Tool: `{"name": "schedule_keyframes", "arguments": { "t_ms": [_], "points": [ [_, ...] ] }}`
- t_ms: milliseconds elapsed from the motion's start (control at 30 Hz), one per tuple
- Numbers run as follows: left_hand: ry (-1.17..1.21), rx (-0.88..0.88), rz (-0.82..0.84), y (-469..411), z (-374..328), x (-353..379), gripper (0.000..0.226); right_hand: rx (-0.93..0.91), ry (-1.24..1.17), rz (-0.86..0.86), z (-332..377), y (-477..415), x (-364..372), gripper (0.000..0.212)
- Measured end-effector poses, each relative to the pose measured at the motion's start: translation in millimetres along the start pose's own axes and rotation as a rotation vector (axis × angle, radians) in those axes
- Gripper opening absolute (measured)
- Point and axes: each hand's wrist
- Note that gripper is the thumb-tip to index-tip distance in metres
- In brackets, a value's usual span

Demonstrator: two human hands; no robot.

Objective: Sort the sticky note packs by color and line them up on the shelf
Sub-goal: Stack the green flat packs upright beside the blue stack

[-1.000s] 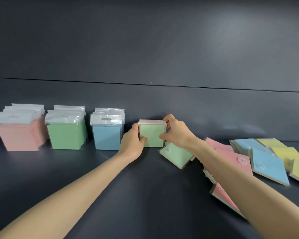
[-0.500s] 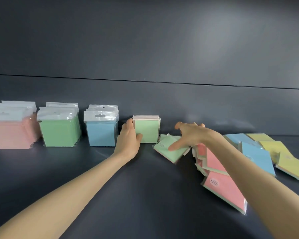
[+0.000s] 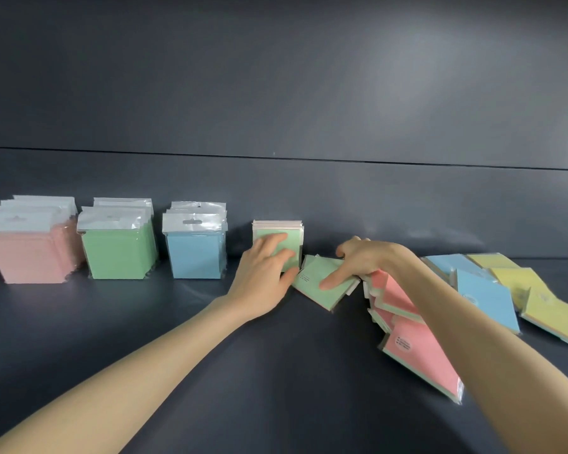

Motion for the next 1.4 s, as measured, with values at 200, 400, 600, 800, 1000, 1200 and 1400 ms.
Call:
{"name": "schedule_keyframes", "arguments": {
  "t_ms": [200, 400, 600, 800, 1000, 1200, 1400],
  "points": [
    [0.22, -0.019, 0.032, 2, 0, 4, 0.039, -0.021, -0.17, -0.012, -1, 5, -3, 0.077],
    [0.487, -0.121, -0.05, -2, -7, -3, 0.055, -0.248, -0.589, -0.136, -11, 15, 5, 0.052],
    [0.776, -0.215, -0.077, -4, -2, -20, 0.031, -0.395, -0.809, -0.147, -10, 34, 7, 0.038],
    [0.687, -0.26, -0.06, 12, 10, -30, 0.035, -0.334, -0.687, -0.119, 14, 30, 21, 0.047],
    [0.643, -0.271, -0.163, 19, 18, -30, 0.037, -0.321, -0.654, -0.189, 25, 27, 24, 0.052],
    [0.523, -0.274, -0.233, 19, 20, -23, 0.058, -0.332, -0.687, -0.244, 32, 25, 29, 0.046],
    [0.303, -0.247, -0.174, 21, 19, -17, 0.062, -0.312, -0.585, -0.363, 40, 18, 33, 0.045]
  ]
}}
Point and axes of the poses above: each hand's wrist, its own y-axis away from the middle knuckle, its own x-axis out of the palm, z = x × y, and after that the axes turned 14 degrees about x, right-handed
